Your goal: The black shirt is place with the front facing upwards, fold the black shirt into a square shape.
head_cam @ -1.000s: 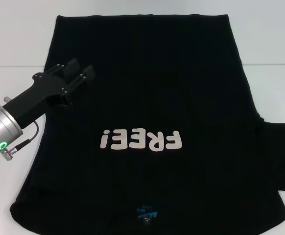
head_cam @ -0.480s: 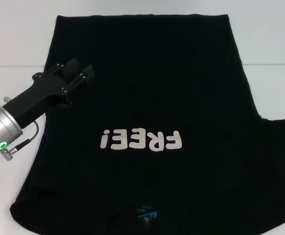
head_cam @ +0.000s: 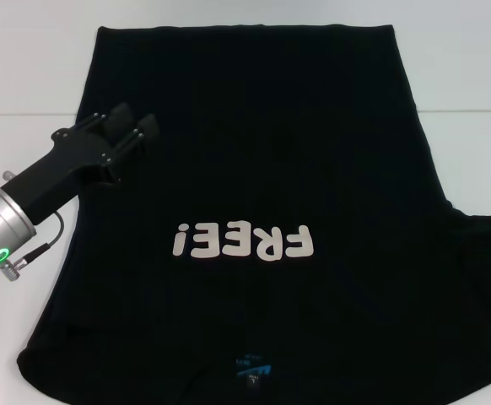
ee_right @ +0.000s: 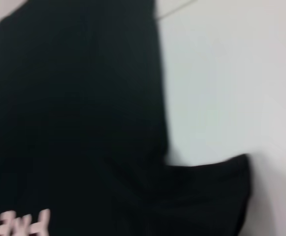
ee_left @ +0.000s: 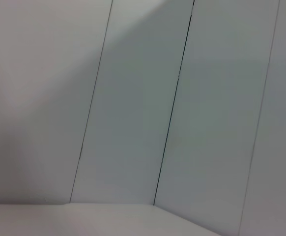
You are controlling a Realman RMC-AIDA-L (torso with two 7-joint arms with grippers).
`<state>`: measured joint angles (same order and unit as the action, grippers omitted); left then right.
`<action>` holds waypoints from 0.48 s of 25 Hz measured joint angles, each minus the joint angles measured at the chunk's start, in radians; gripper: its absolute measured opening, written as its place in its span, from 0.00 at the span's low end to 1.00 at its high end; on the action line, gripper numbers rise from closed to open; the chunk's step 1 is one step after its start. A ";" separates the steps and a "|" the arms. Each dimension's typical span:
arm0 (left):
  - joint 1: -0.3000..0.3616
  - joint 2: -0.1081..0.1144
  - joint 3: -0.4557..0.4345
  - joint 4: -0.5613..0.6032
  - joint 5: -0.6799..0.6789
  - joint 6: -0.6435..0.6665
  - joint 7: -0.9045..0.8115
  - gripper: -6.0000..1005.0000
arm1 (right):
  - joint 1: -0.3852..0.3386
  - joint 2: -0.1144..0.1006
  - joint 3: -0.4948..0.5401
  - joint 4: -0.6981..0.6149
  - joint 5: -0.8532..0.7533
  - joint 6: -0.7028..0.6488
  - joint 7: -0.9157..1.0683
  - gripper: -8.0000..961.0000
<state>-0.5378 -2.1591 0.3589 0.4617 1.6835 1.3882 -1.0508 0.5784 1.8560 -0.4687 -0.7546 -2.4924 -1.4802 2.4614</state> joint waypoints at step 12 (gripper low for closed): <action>0.003 -0.002 0.000 -0.004 -0.001 0.000 0.002 0.48 | 0.045 0.027 -0.011 0.008 0.061 -0.065 -0.029 0.03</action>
<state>-0.5353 -2.1611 0.3590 0.4574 1.6827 1.3881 -1.0487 0.6230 1.8825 -0.4799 -0.7464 -2.4313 -1.5451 2.4324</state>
